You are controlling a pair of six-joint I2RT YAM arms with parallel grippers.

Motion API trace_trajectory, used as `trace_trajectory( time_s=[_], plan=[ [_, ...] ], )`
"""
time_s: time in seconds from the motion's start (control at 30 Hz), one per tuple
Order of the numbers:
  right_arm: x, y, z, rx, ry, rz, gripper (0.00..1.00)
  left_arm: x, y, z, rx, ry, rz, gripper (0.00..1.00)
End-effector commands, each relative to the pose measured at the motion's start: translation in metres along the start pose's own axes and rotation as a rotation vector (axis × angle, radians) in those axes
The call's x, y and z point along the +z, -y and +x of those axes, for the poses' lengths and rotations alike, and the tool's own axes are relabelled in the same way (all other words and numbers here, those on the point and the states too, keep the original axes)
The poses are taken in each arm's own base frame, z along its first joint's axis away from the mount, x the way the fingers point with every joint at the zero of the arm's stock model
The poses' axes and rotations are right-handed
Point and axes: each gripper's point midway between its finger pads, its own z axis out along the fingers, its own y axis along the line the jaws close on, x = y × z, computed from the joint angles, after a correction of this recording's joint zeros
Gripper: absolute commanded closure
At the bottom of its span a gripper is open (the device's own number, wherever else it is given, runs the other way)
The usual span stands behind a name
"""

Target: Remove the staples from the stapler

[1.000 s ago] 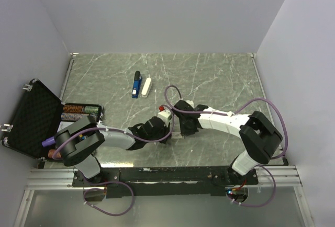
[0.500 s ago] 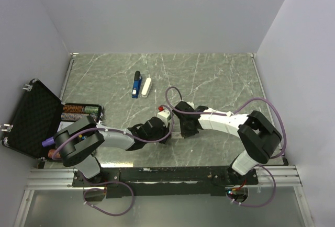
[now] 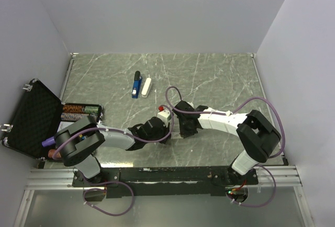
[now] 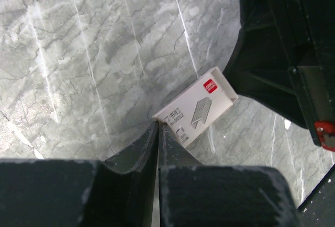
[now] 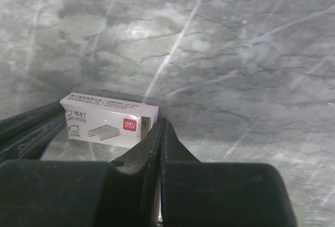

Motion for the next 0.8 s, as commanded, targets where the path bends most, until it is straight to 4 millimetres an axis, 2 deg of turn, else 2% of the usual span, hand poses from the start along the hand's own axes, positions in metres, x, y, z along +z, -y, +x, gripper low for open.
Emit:
trace_trajectory(
  time_s=[0.0, 0.5, 0.6, 0.77],
  plan=[
    [-0.002, -0.021, -0.011, 0.031, 0.016, -0.079, 1.0, 0.004, 0.0, 0.007, -0.005, -0.021, 0.002, 0.9],
    [-0.005, -0.05, -0.016, 0.021, 0.002, -0.179, 1.0, 0.003, 0.002, 0.004, -0.003, -0.014, 0.008, 0.9],
    [-0.006, -0.047, -0.016, 0.015, 0.007, -0.166, 1.0, 0.002, 0.002, 0.003, -0.004, -0.007, 0.006, 0.89],
    [-0.007, -0.026, -0.02, 0.006, 0.043, -0.07, 1.0, 0.0, 0.0, 0.001, -0.001, -0.001, -0.002, 0.88]
  ],
)
